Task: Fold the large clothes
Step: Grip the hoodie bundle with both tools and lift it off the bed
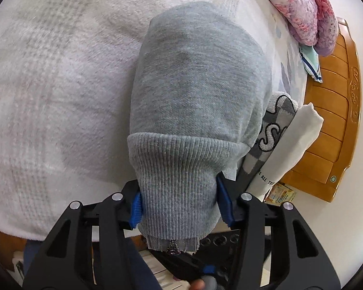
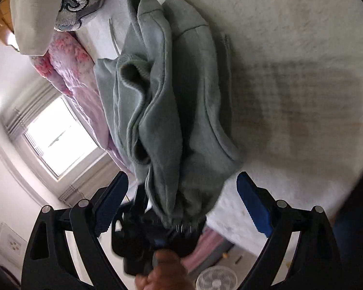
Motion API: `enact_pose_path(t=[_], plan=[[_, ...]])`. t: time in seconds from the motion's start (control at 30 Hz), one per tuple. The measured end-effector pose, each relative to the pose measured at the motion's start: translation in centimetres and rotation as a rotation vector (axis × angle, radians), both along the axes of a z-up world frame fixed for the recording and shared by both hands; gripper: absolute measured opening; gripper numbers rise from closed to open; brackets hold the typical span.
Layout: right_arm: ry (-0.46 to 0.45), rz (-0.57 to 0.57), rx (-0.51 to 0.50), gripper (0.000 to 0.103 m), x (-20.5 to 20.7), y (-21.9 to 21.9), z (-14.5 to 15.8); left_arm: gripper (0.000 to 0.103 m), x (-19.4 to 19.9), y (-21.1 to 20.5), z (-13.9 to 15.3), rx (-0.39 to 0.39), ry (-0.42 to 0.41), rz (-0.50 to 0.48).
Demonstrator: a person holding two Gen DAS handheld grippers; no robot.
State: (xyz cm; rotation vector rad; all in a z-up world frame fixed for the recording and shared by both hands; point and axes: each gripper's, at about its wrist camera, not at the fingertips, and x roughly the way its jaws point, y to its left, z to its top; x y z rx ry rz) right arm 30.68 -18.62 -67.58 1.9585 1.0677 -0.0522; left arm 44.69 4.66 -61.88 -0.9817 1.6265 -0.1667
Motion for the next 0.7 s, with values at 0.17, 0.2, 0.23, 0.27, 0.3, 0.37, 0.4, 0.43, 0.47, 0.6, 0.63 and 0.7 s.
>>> enact_pose_path(t=[0.17, 0.2, 0.23, 0.27, 0.3, 0.37, 0.4, 0.43, 0.47, 0.6, 0.63, 0.7], plan=[[0.039, -0.059, -0.006, 0.092, 0.7, 0.6, -2.4, 0.049, 0.0, -1.2, 0.2, 0.002, 0.013, -0.004], [0.043, -0.073, -0.001, 0.092, 0.9, 0.7, -2.8, 0.05, 0.1, -1.5, 0.1, 0.003, 0.013, -0.009], [0.039, -0.088, 0.013, 0.092, 1.0, 0.8, -3.1, 0.05, 0.0, -1.6, 0.1, 0.002, 0.014, -0.009], [0.036, -0.093, 0.02, 0.091, 1.2, 0.8, -3.3, 0.05, 0.3, -1.9, 0.1, 0.003, 0.014, -0.004], [0.03, -0.091, 0.017, 0.09, 1.4, 0.7, -3.3, 0.051, 0.3, -1.8, 0.1, 0.005, 0.012, 0.0], [0.004, -0.086, 0.023, 0.07, 1.8, 0.6, -3.0, 0.054, 0.4, -1.6, 0.0, 0.006, 0.01, 0.012], [-0.008, -0.056, 0.006, 0.063, 2.2, 0.3, -2.7, 0.054, 0.4, -1.4, 0.0, 0.008, 0.016, 0.016], [-0.02, -0.034, -0.009, 0.055, 2.5, -0.1, -2.4, 0.057, 0.4, -1.1, -0.1, 0.013, 0.03, 0.015], [-0.024, -0.009, -0.025, 0.049, 2.8, -0.4, -2.2, 0.062, 0.3, -0.7, -0.2, 0.013, 0.037, 0.013], [-0.01, 0.097, -0.106, 0.04, 4.0, -2.0, -0.9, 0.081, 0.1, 0.6, 1.0, 0.028, 0.006, -0.01], [-0.014, 0.127, -0.121, 0.038, 4.1, -2.3, -0.6, 0.081, 0.2, 1.0, 1.5, 0.044, -0.015, -0.02], [-0.028, 0.192, -0.145, 0.035, 4.4, -2.9, -0.2, 0.084, 0.8, 2.2, 2.7, 0.096, -0.056, -0.05]])
